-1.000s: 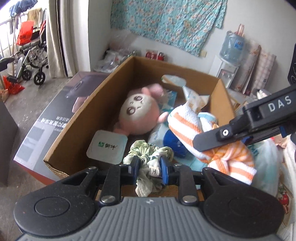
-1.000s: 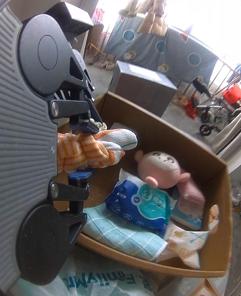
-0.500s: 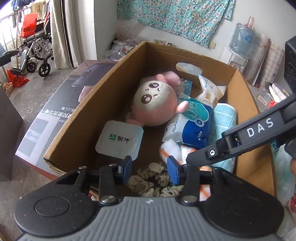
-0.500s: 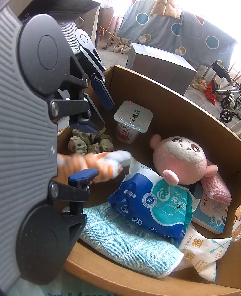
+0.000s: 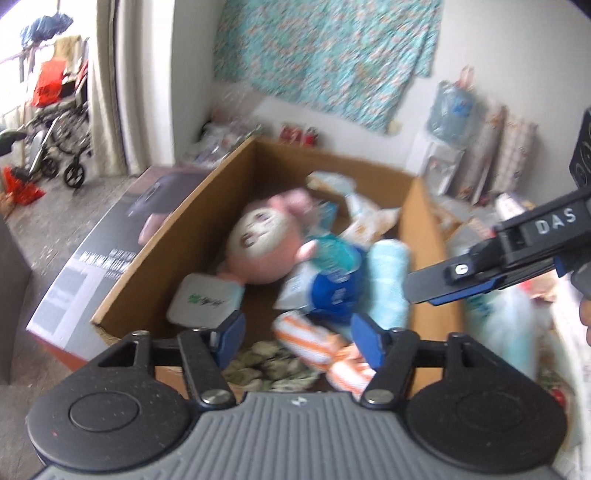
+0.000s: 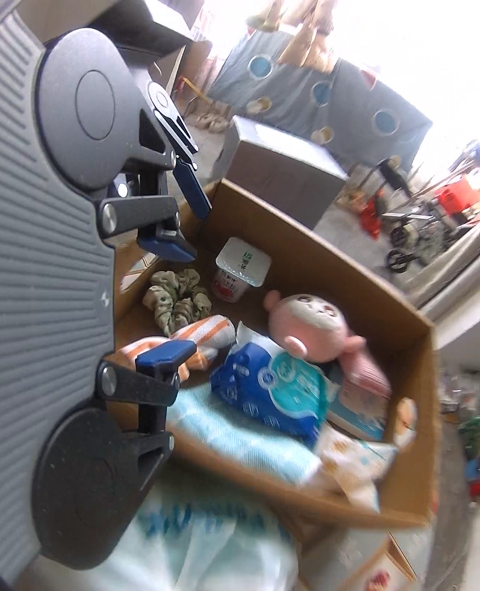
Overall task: Organize soft objects
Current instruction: 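Move the left gripper away from the box back toward the bed, then reach the right gripper to the gold foil packet and grasp it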
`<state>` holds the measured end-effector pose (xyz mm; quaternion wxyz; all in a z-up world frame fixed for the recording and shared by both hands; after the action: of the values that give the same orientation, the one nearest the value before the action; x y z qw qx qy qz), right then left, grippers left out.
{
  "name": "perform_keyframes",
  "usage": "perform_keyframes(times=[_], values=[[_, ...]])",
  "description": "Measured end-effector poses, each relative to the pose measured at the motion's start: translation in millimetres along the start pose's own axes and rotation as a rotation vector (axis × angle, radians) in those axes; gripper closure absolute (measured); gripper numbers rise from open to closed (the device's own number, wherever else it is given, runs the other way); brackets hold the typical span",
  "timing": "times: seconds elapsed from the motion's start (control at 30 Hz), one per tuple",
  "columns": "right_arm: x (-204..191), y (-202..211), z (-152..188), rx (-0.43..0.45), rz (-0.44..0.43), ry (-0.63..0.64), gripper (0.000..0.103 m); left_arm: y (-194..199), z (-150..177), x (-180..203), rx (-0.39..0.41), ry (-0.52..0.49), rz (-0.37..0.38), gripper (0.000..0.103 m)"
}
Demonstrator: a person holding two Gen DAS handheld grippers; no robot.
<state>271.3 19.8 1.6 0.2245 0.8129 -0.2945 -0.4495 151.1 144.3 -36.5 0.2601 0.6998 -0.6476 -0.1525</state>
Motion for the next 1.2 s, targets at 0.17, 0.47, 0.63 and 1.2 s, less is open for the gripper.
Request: perform_keyframes(times=[0.17,0.47,0.63,1.2], values=[[44,98,2,0.157,0.062,-0.031,0.051,25,-8,53,0.074,-0.043,0.119,0.021],[160,214,47,0.313,0.254,-0.173,0.050,29,15,189,0.087,-0.181,0.379,0.016],[217,216,79,0.300,0.293,-0.200,0.050,8,47,253,0.062,-0.241,0.451,0.016],[304,109,99,0.064,0.357,0.006,0.042,-35,110,270,-0.107,-0.303,0.386,0.028]])
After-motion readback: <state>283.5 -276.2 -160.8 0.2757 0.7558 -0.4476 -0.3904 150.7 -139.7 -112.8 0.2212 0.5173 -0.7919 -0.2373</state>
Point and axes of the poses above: each gripper's, at about its wrist camera, not at the fingertips, and y roughly against the way its jaws point, x to its right, z to its underside, the point moved 10 cm from there along -y, roughly the way its jaws point, and after that the axes turned 10 degrees about x, right-handed, at the moved point
